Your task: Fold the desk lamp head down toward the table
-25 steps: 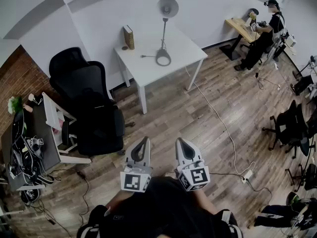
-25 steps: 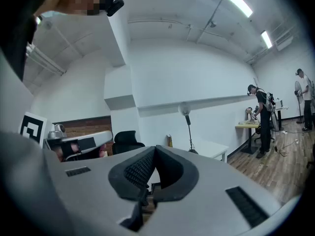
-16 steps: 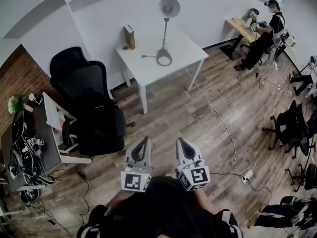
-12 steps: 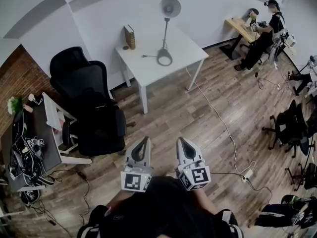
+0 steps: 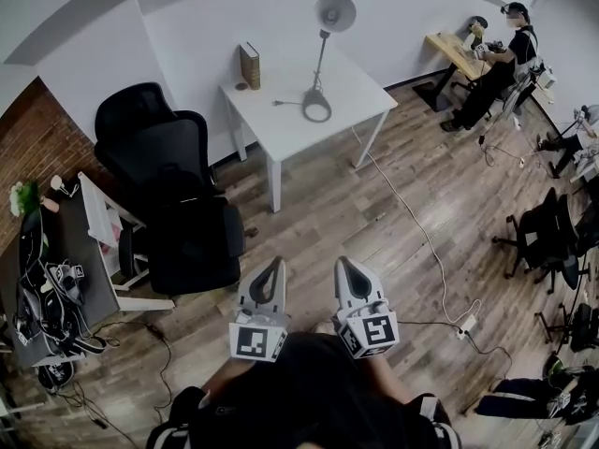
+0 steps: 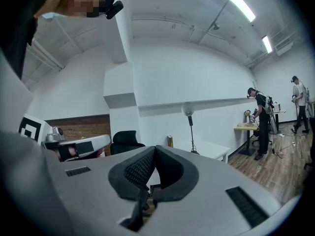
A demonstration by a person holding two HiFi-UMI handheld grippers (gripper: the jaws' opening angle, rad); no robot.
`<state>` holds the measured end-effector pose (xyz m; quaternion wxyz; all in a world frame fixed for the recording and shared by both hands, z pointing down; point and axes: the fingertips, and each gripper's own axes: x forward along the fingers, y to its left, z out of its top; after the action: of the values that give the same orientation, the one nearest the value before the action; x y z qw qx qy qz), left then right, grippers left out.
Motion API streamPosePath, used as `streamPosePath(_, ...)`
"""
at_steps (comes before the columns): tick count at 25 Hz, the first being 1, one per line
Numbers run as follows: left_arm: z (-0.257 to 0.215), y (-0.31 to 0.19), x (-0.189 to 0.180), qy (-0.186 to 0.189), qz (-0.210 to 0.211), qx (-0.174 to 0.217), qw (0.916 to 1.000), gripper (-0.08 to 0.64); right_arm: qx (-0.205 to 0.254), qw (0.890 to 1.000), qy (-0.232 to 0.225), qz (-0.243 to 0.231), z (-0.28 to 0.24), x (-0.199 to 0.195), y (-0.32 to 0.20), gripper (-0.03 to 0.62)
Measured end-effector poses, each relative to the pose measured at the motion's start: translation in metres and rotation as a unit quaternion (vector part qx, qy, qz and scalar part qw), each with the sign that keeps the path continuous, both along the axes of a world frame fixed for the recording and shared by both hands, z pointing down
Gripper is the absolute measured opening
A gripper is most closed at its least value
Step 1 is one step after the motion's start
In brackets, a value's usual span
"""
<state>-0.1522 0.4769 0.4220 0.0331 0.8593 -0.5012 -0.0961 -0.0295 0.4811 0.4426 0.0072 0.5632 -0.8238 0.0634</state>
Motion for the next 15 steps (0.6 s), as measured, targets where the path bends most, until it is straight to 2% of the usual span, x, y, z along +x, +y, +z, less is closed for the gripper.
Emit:
streamPosePath(9, 0.016, -0.01, -0.039, -0.006, 0.018, -0.008, 0.9998, 0.025, 0.009, 1.0, 0.005, 0.028, 0.005, -0.029, -0.013, 0.011)
streamPosePath(15, 0.02, -0.023, -0.04, -0.004, 0.022, -0.014, 0.9996, 0.026, 0.012, 0.999, -0.003, 0.037, 0.004, -0.031, -0.028, 0.011)
